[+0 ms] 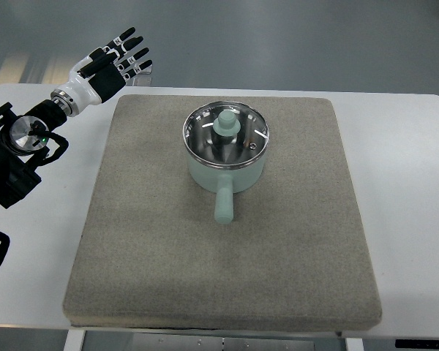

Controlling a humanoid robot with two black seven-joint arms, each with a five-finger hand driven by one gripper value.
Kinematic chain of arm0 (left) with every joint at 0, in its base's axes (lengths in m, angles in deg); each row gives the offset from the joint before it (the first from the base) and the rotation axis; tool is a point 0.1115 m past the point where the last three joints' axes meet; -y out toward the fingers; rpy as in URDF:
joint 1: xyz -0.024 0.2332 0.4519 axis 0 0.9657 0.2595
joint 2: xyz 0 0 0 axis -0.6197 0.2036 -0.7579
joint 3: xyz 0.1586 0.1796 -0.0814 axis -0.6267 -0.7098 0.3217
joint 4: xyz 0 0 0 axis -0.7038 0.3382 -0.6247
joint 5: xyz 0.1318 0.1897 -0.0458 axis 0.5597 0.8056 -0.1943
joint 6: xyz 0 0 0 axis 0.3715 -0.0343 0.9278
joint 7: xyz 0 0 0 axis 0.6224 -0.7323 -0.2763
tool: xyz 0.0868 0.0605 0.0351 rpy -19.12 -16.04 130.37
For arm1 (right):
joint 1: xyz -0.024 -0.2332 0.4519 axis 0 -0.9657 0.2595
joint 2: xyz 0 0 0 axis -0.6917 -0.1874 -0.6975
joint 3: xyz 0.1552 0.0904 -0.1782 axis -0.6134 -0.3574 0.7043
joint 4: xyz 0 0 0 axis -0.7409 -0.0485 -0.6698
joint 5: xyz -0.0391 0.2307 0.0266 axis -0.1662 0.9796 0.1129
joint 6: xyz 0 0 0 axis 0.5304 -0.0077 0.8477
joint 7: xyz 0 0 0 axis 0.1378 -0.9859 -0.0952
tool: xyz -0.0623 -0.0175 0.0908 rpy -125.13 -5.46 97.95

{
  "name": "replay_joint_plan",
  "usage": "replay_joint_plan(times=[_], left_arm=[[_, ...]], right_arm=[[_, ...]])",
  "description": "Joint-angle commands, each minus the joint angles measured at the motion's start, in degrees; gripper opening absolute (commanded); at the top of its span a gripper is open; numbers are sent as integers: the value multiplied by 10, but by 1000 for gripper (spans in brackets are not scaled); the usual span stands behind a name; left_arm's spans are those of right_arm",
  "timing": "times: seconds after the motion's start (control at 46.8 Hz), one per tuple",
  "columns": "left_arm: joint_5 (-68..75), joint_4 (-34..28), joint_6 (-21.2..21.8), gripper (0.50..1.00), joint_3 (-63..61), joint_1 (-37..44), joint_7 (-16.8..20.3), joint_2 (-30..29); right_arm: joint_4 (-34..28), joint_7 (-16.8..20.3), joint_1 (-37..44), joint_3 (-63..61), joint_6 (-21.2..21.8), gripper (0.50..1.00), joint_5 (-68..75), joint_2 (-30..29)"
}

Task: Place lid left of pot with left hand
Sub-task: 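Raise the left hand and swing it toward the saucepan lid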

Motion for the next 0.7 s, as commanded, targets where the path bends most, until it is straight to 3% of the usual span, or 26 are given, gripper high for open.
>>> replay_joint_plan(times=[0.0, 0.47, 0.683], left_arm=[[1, 1, 0, 996, -2, 0, 0, 0], [1, 4, 0, 996, -5, -4, -1, -7], [33, 6, 0, 996, -7, -10, 0, -39]], right_arm=[[0, 0, 0, 0, 0, 921, 0, 0], [0, 0, 0, 0, 0, 921, 1, 0], [0, 0, 0, 0, 0, 921, 0, 0]])
